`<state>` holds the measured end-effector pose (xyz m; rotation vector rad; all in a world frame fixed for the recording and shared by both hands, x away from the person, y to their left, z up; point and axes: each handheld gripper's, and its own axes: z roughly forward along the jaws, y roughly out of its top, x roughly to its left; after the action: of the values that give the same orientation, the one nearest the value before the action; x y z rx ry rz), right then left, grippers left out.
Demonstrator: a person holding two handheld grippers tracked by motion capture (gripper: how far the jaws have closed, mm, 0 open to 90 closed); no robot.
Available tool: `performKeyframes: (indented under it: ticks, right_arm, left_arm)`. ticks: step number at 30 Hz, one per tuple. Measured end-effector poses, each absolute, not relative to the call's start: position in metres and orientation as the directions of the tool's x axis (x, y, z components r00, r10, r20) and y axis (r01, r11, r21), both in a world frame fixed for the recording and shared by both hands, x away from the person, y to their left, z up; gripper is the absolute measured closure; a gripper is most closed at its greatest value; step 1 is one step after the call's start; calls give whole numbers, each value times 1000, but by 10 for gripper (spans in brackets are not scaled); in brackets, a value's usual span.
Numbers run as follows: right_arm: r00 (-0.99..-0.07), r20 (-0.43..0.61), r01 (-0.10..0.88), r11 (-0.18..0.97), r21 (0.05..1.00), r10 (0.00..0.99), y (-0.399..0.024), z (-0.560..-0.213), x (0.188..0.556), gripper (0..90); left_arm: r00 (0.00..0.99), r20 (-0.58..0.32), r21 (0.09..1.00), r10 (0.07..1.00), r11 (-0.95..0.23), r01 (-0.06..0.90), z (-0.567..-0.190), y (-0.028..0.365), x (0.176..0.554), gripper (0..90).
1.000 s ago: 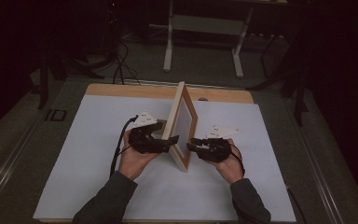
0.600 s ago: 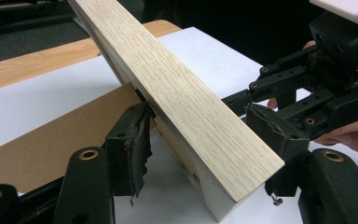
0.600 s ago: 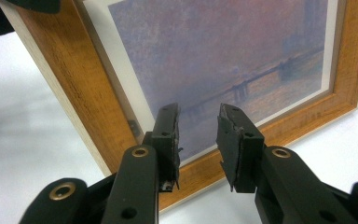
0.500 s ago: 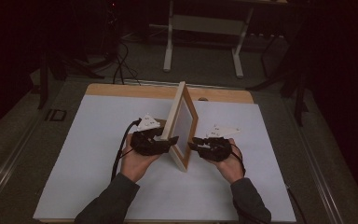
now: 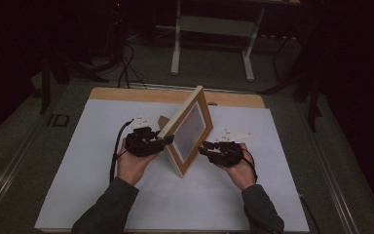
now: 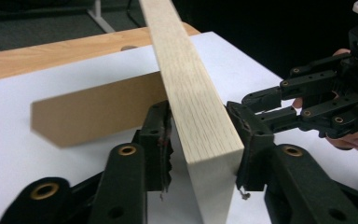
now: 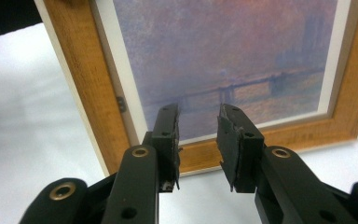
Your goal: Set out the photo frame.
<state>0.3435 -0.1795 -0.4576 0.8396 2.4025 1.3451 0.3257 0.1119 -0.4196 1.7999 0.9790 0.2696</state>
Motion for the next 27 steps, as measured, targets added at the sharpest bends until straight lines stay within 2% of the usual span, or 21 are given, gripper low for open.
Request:
performKeyframes:
  ticks: [5,14,27]
  right_arm:
    - [-793,49,353,394,849,607,-182,-454,344,685]
    - [-750,49,366,352,862,660,-197,-444,353,683]
    - [-640,43,403,287,869,767,-217,-434,381,557]
  left_arm:
    - [660,-301,850,688,-120,513,-421,123,333,706]
    - [740,-312,840,596,-190,508,-419,130,347,714]
    - [819,-287,828,497,-301,473,-415,143,368,709]
